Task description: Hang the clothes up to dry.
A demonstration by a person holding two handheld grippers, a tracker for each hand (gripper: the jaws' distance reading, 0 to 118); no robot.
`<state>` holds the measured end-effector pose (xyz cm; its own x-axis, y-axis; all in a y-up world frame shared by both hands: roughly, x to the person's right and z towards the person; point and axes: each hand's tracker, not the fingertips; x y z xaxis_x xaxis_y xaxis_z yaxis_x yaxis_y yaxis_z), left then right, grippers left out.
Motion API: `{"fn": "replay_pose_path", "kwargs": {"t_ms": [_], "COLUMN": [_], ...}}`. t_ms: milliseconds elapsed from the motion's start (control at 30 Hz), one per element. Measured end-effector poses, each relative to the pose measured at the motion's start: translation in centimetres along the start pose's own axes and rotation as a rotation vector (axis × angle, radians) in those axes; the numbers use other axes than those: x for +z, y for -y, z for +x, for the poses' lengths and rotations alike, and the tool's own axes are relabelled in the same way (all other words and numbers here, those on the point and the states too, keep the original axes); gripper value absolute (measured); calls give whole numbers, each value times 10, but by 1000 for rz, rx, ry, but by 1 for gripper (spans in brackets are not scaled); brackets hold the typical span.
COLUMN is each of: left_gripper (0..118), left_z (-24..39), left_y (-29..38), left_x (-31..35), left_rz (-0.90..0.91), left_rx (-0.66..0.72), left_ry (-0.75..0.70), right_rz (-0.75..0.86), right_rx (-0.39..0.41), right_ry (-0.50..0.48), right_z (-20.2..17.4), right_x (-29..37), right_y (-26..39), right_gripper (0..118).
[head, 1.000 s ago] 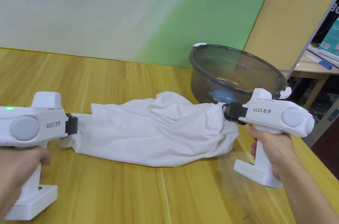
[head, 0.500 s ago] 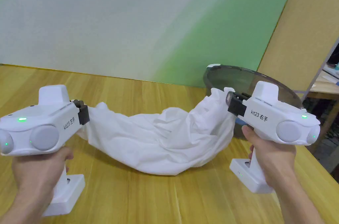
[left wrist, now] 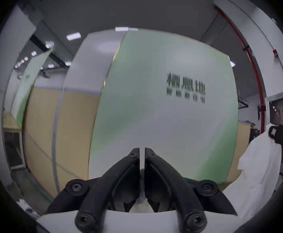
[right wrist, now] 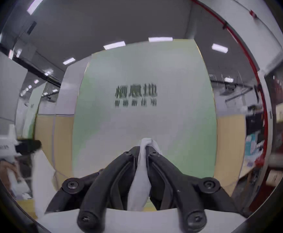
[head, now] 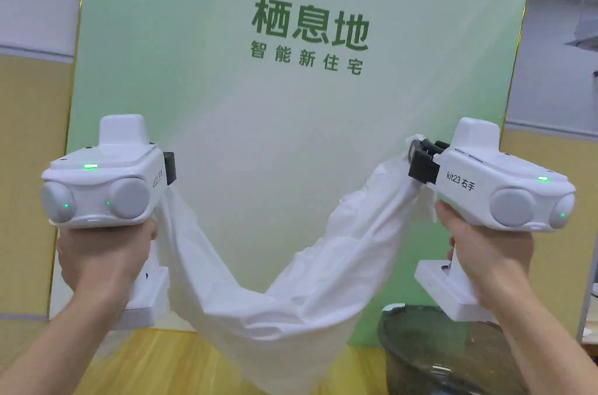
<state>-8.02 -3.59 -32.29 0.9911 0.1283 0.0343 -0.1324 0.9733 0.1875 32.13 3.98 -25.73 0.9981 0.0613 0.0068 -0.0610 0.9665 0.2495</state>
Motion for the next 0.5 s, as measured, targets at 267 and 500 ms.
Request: {"fn": "replay_pose_path", "kwargs": {"t_ms": [267, 500], "left_gripper": [0, 0], "left_z": [-25, -26], "left_y": [-147, -186], "left_x": [-1, -2], "left_rz": [135, 193], "left_rx": [93, -39], "left_ry": [-66, -132], "right_rz": [156, 174], "right_rx": [143, 132], "right_ry": [122, 168], "right_z": [4, 5], "right_x": [-21, -28], "right_y": [-150, -195], "right_gripper": [10, 10]}}
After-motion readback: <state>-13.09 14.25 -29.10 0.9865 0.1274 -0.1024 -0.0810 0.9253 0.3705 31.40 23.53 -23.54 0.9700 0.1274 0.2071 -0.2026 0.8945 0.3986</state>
